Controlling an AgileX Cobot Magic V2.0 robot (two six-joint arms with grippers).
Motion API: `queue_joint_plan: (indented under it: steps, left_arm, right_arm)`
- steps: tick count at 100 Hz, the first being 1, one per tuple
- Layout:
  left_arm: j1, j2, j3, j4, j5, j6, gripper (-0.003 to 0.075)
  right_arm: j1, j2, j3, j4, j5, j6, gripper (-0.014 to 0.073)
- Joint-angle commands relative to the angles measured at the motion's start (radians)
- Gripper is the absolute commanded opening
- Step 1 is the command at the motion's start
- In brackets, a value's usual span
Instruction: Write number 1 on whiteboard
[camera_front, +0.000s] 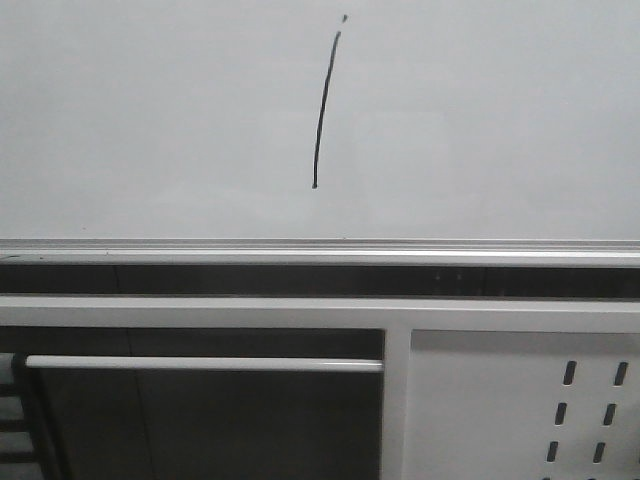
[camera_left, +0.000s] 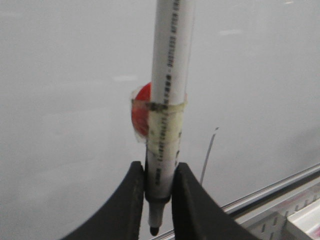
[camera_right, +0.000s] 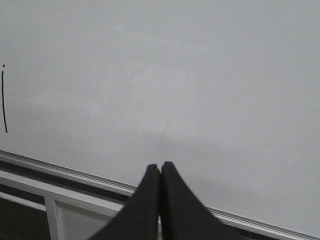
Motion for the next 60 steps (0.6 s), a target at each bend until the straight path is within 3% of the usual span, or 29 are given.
queue_joint_plan:
  steps: [1, 12, 30, 60]
  left_arm:
    - [-0.073, 0.068, 0.009, 0.085, -0.204, -0.086, -0.0018]
    - [-0.080, 0.151, 0.035, 0.075, -0.267, -0.089, -0.0018]
    - [-0.078, 0.299, 0.092, 0.036, -0.550, -0.089, -0.0018]
    - [-0.115, 0.556, 0.154, -0.073, -0.883, -0.089, -0.0018]
  right_arm:
    - [-0.004, -0.013, -0.022, -0.027, -0.072, -0.001, -0.0050]
    - [-0.004, -0.013, -0.022, -0.027, -0.072, -0.001, -0.0050]
    - [-0.004, -0.013, -0.022, -0.027, -0.072, -0.001, -0.0050]
    - [-0.004, -0.013, -0.022, -0.027, -0.072, -0.001, -0.0050]
